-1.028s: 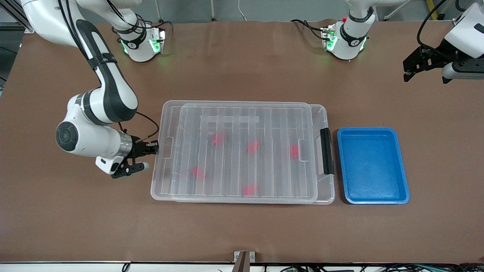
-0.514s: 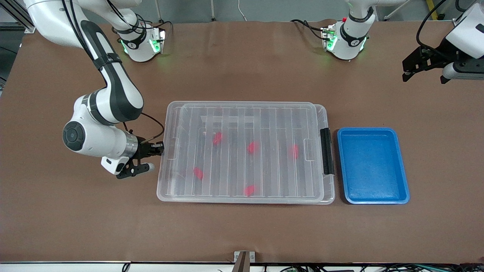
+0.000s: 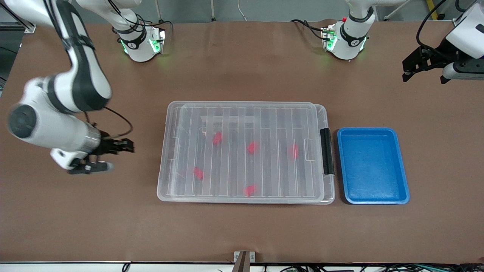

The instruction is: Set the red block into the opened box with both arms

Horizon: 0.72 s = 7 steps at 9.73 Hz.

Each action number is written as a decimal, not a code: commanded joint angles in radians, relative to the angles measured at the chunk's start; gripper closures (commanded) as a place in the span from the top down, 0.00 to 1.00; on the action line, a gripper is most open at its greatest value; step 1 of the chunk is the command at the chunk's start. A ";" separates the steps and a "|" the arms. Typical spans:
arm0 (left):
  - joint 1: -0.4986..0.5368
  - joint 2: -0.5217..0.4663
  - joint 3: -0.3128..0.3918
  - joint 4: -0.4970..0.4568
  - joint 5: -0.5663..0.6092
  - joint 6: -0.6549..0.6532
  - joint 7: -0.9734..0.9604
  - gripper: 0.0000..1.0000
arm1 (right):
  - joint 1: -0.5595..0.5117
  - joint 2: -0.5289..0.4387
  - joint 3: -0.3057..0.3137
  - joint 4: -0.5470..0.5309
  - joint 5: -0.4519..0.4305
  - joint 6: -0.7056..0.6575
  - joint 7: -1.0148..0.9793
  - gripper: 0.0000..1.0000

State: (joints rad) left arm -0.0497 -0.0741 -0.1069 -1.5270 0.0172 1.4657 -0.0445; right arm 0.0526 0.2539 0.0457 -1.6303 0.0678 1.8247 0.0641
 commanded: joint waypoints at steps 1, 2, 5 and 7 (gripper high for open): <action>0.004 -0.001 0.000 -0.033 -0.016 -0.001 -0.006 1.00 | -0.023 -0.193 -0.067 -0.052 -0.031 -0.076 0.049 1.00; 0.004 -0.001 0.000 -0.033 -0.016 -0.001 -0.008 1.00 | -0.029 -0.252 -0.120 -0.051 -0.030 -0.123 0.036 1.00; 0.004 -0.003 0.000 -0.032 -0.016 -0.001 -0.008 1.00 | -0.144 -0.367 -0.071 -0.007 -0.026 -0.339 0.030 1.00; 0.004 -0.001 0.000 -0.032 -0.014 -0.001 -0.006 1.00 | -0.142 -0.357 -0.067 0.098 -0.061 -0.424 0.031 1.00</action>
State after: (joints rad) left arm -0.0495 -0.0741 -0.1065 -1.5278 0.0172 1.4657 -0.0449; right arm -0.0730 -0.1109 -0.0506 -1.5761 0.0407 1.4333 0.0818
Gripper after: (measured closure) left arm 0.000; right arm 0.000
